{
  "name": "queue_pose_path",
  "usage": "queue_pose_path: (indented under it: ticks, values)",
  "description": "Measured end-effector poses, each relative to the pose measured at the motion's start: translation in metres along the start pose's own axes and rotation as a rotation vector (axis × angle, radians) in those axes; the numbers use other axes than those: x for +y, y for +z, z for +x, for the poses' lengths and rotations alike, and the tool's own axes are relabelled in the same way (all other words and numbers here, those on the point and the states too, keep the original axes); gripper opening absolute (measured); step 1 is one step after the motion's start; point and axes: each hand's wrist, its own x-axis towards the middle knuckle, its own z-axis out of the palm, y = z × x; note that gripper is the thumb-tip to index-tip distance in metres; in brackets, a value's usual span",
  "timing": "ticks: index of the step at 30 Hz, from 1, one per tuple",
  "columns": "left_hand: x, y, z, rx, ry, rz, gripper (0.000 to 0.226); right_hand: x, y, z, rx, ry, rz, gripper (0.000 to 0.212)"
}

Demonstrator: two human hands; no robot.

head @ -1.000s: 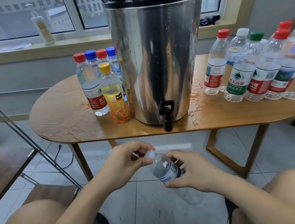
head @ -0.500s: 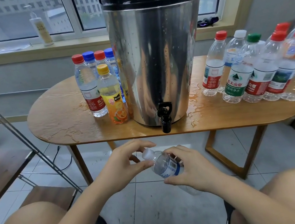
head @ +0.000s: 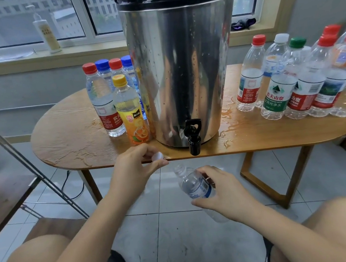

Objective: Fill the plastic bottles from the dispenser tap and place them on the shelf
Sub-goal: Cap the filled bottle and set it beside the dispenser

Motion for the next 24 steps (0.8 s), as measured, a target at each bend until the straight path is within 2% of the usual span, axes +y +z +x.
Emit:
queue_pose_path:
  ticks: [3,7,11,15,18,24]
  values:
    - [-0.012,0.007,0.009,0.012,0.053,0.12,0.036,0.0,0.0,0.001,0.026,0.04,0.033,0.068]
    - [-0.02,0.014,0.015,0.044,0.077,0.132,0.039,0.002,-0.001,0.001,0.041,0.108,0.083,0.065]
    - [-0.018,0.012,0.017,0.024,0.058,0.103,0.054,0.002,-0.002,0.0,0.062,0.142,0.121,0.059]
    - [-0.007,0.004,0.016,0.058,0.032,-0.014,0.051,0.002,-0.001,0.0,0.059,0.155,0.119,0.06]
    - [0.017,-0.001,0.016,0.062,0.076,-0.118,0.046,0.003,-0.001,0.002,0.054,0.174,0.123,0.06]
    - [0.065,-0.003,0.018,-0.001,0.101,-0.403,0.023,0.0,-0.001,0.003,0.068,0.183,0.133,0.059]
